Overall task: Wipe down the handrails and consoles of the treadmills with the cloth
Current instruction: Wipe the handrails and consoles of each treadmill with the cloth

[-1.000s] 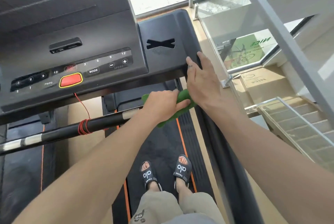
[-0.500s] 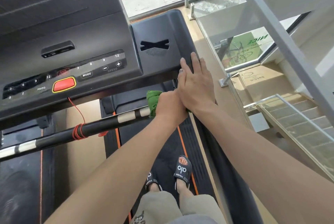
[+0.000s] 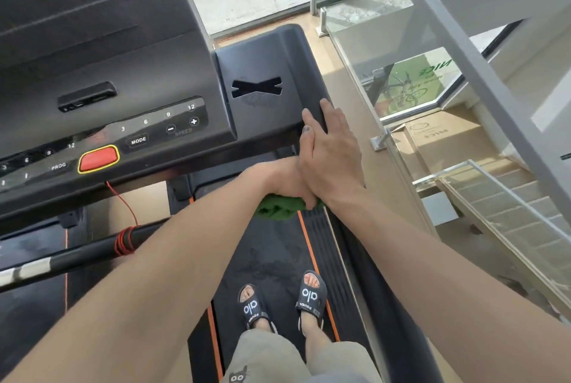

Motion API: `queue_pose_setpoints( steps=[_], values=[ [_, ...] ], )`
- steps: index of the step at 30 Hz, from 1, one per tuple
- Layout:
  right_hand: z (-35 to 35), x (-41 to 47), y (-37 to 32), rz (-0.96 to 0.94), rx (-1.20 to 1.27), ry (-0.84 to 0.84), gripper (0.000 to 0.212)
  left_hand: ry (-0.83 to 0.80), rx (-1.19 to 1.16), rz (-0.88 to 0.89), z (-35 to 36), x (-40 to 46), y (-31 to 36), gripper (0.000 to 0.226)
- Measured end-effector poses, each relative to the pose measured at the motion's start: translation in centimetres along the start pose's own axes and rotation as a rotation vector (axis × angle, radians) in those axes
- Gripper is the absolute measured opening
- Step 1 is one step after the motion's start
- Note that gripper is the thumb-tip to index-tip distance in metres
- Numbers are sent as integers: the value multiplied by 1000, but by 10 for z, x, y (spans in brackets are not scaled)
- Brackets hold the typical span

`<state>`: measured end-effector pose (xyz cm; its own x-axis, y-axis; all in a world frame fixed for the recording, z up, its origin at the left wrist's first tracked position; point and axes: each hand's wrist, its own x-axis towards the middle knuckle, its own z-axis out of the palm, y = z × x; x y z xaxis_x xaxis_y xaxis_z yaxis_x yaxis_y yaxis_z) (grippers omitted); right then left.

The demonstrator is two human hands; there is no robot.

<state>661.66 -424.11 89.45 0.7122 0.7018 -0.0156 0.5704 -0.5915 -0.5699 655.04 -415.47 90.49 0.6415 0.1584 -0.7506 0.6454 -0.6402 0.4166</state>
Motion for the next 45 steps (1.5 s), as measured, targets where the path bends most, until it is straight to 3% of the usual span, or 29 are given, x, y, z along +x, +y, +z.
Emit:
queue_pose_setpoints(
  steps=[3,5,9,12,16,18,23,26,28,31,33,35,40,45],
  values=[
    [2,-2,-3,-6,-30,12,53,414,357,10,32,-8,-6,34],
    [2,-2,-5,-10,-43,13,54,628,540,55,51,-8,-10,29],
    [2,-2,-3,-8,-72,3,55,841,731,169,62,-6,-14,32],
    [3,-1,-4,-10,-82,-1,55,599,512,103,47,-10,-11,31],
    [-1,-2,-1,1,9,-34,49,207,171,185,-9,-18,-9,43],
    [-8,-1,-1,28,155,-46,47,152,170,188,-15,-19,-11,40],
    [-40,11,-20,59,409,109,34,325,99,180,-18,-23,-23,37],
    [-52,22,-43,105,579,144,22,570,-360,190,-46,-40,-23,33],
    [-54,31,-59,171,707,42,23,643,-667,189,-66,-51,-21,36],
    [-49,47,-70,255,1029,-380,41,654,-1099,109,-87,-57,-24,44],
    [-45,50,-70,229,1015,-549,42,668,-1294,95,-94,-62,-24,52],
    [-41,53,-67,193,915,-527,43,649,-1376,121,-96,-65,-25,48],
    [-45,61,-62,116,675,-416,20,694,-1407,153,-110,-67,-28,43],
    [-55,81,-82,47,617,-217,27,779,-1319,191,-136,-68,-31,37]
  ],
)
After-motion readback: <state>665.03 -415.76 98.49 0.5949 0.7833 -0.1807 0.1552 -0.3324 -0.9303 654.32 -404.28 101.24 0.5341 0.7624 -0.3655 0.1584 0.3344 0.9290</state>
